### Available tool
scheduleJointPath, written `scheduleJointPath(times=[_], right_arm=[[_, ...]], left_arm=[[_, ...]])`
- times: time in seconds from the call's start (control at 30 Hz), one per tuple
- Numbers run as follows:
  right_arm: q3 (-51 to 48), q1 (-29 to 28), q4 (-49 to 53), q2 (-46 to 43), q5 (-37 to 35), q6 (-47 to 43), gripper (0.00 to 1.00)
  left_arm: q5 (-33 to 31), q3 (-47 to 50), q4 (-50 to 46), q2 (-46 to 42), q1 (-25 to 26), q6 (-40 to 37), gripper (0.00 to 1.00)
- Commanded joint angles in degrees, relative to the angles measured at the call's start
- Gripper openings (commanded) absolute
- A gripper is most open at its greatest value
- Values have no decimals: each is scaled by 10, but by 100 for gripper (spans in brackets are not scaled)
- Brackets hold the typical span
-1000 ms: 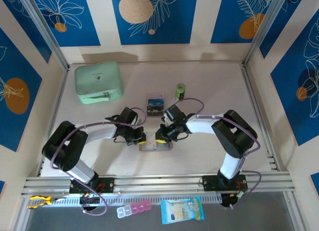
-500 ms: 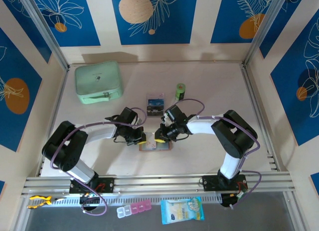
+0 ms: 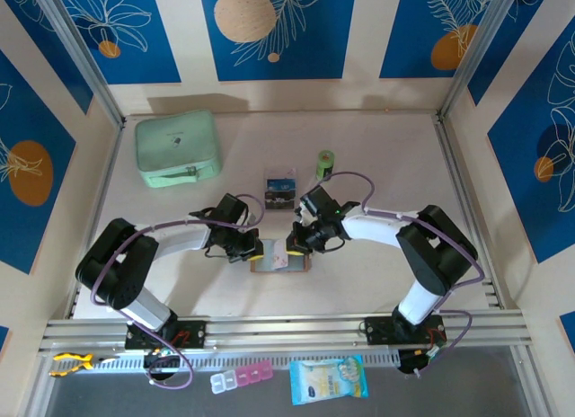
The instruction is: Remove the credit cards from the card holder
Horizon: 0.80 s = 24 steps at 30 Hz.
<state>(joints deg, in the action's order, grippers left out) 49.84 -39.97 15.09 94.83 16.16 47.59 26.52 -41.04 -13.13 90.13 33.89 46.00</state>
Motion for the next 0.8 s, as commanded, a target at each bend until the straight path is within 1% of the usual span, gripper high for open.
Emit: scheduleJointPath(times=[0.0, 0.3, 0.5, 0.77], right_arm=[[22, 2, 93, -12, -26, -39, 2], [56, -5, 155, -14, -74, -54, 2], [69, -12, 157, -4, -77, -53, 2], [76, -22, 136, 16, -62, -44, 2]], left_arm=[[-19, 5, -30, -4, 4, 0, 0], [-19, 1, -34, -3, 4, -4, 0], [-15, -4, -32, 0, 3, -5, 0], [1, -6, -11, 19, 8, -1, 0]])
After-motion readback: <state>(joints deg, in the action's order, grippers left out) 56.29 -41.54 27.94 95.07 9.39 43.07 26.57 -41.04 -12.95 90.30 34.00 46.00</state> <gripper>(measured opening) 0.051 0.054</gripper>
